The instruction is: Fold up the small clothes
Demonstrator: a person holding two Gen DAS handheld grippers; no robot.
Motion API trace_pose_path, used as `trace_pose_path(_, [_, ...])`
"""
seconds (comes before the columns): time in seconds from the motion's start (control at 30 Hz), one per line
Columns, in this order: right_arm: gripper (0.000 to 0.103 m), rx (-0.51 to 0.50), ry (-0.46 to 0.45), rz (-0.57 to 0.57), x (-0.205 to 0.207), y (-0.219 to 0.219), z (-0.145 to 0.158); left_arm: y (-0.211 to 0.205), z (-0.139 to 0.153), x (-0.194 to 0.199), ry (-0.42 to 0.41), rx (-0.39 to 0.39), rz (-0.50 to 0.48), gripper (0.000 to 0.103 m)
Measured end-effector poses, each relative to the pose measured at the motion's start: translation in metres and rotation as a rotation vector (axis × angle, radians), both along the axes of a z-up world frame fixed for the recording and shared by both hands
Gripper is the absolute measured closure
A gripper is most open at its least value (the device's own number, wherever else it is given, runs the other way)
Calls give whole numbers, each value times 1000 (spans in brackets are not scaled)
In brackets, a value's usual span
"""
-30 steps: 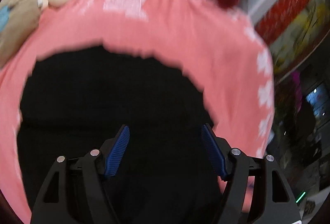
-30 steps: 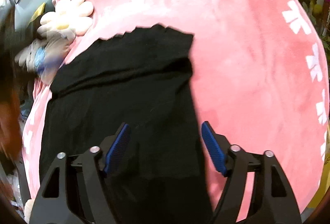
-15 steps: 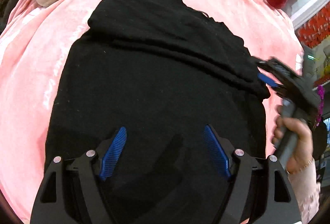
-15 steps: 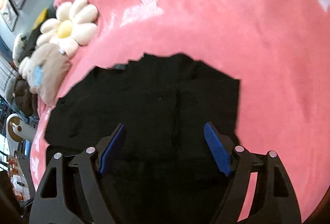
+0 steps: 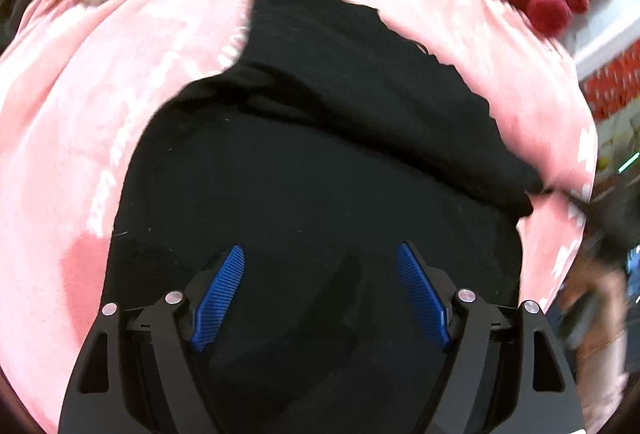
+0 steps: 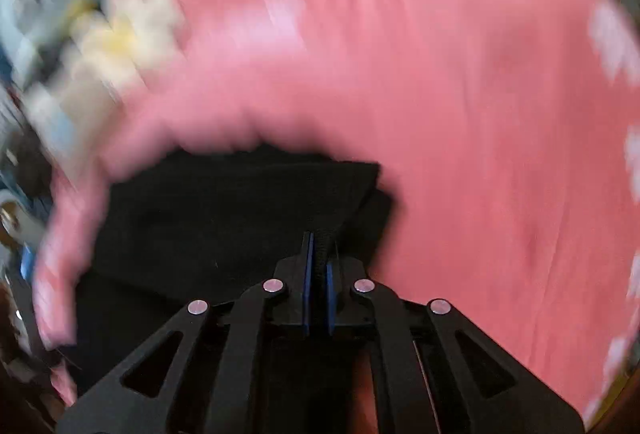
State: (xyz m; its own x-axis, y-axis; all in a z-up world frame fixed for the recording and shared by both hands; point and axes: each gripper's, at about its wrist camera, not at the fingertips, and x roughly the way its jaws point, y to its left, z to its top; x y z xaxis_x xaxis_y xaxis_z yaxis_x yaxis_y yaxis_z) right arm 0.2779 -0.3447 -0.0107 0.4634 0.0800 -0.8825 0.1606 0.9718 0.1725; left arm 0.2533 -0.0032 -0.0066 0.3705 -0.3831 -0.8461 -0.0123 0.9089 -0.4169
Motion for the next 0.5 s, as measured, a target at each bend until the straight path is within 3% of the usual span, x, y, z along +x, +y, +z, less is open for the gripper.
trace_pose_path(0.17, [91, -84, -169, 8, -26, 29, 41, 21, 8, 15, -39, 22, 91, 27])
trace_pose_path(0.27, [81, -104, -219, 80, -22, 56, 61, 35, 16, 32, -60, -42, 133, 27])
trace_pose_path(0.3, [72, -105, -228, 123, -17, 69, 67, 38, 17, 37, -66, -73, 136, 27])
trace_pose_path(0.4, [69, -90, -250, 210, -2, 102, 75, 47, 11, 57, -85, -127, 169, 28])
trace_pose_path(0.5, [69, -6, -225, 286, 20, 135, 69, 70, -9, 69, -34, -73, 293, 54])
